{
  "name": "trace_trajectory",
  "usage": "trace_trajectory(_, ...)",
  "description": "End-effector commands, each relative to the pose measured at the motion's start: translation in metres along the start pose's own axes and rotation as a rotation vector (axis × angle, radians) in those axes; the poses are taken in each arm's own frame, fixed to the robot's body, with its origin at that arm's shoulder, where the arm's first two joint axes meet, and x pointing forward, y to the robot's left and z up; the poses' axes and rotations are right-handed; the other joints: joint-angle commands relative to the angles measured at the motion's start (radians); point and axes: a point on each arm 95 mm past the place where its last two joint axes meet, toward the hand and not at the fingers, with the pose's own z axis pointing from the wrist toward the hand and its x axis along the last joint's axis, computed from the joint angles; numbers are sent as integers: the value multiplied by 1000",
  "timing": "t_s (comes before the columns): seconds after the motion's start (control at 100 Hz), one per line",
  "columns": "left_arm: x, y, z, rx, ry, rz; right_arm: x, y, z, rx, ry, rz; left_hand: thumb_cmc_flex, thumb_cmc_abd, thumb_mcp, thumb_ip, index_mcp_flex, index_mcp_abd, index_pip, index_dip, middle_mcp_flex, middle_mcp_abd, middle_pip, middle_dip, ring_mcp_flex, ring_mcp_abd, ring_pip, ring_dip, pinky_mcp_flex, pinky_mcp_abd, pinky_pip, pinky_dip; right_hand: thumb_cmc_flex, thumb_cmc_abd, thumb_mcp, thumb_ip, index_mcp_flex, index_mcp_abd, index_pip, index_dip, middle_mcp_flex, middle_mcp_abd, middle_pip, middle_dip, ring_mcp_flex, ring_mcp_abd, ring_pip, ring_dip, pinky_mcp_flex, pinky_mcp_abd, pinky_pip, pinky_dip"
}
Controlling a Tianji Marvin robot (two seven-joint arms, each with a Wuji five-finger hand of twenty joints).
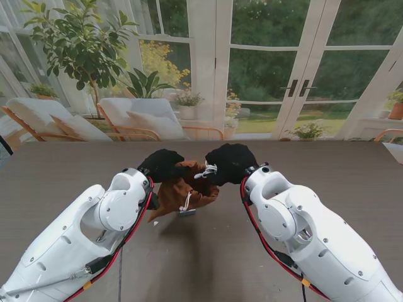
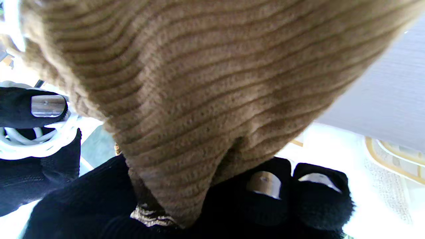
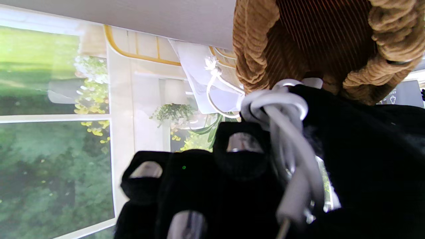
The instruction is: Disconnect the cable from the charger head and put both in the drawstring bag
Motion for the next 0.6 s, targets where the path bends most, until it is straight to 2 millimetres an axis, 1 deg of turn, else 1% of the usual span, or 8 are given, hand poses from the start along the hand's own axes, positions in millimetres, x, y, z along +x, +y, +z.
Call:
trace_trajectory(0.0, 2, 2, 2, -20, 8, -23, 4, -2, -1, 23, 6, -14, 23, 17, 2, -11, 23, 102, -24, -2, 27, -16, 3, 16, 53, -90, 62, 9, 27, 1, 140, -7, 98, 56, 75, 41, 6, -76, 63, 26, 72, 107, 65, 7, 9, -167, 67, 9, 553, -88, 241, 22)
trace_trajectory(0.16, 5, 3, 4, -25, 14, -47, 11, -6, -2, 39, 15, -44, 20, 17, 8, -10, 29, 101, -23, -1, 35, -20, 2, 13, 65, -91, 60, 7, 39, 6, 146, -4, 90, 42, 78, 38, -5, -85, 54, 12, 72, 99, 64, 6, 10, -181, 64, 10, 554, -102, 239, 20)
trace_trajectory(0.37, 9, 7, 10, -38, 17, -91, 16, -7, -2, 54, -17, -82, 18, 6, 25, -12, 40, 102, -29, -6, 54, -20, -7, 4, 90, -85, 53, -2, 61, 21, 157, -2, 92, 37, 73, 18, -23, -74, 51, -15, 72, 96, 59, 4, 11, -193, 61, 10, 555, -115, 235, 18)
trace_trajectory(0.44, 10, 8, 11, -42, 19, -96, 16, -6, -3, 59, -30, -91, 16, 7, 29, -13, 45, 101, -31, -8, 59, -22, -11, 2, 97, -85, 52, -4, 66, 24, 161, -3, 96, 41, 63, -4, -40, -65, 49, -43, 72, 91, 53, 0, 11, -202, 59, 11, 555, -124, 232, 15)
trace_trajectory(0.51, 12, 8, 12, -47, 20, -105, 16, -6, -3, 59, -42, -99, 17, 1, 33, -14, 47, 100, -33, -9, 67, -23, -15, -1, 102, -84, 49, -6, 73, 26, 165, -3, 95, 44, 54, -16, -58, -51, 35, -65, 71, 90, 47, -3, 11, -205, 57, 10, 555, -128, 230, 14)
trace_trajectory(0.59, 13, 9, 14, -52, 23, -113, 17, -6, -4, 65, -52, -107, 16, 1, 36, -15, 50, 101, -36, -11, 71, -23, -19, -3, 102, -81, 50, -7, 76, 31, 167, -4, 93, 40, 28, -46, -89, -9, 12, -119, 72, 85, 23, -13, 12, -220, 53, 7, 555, -139, 223, 8)
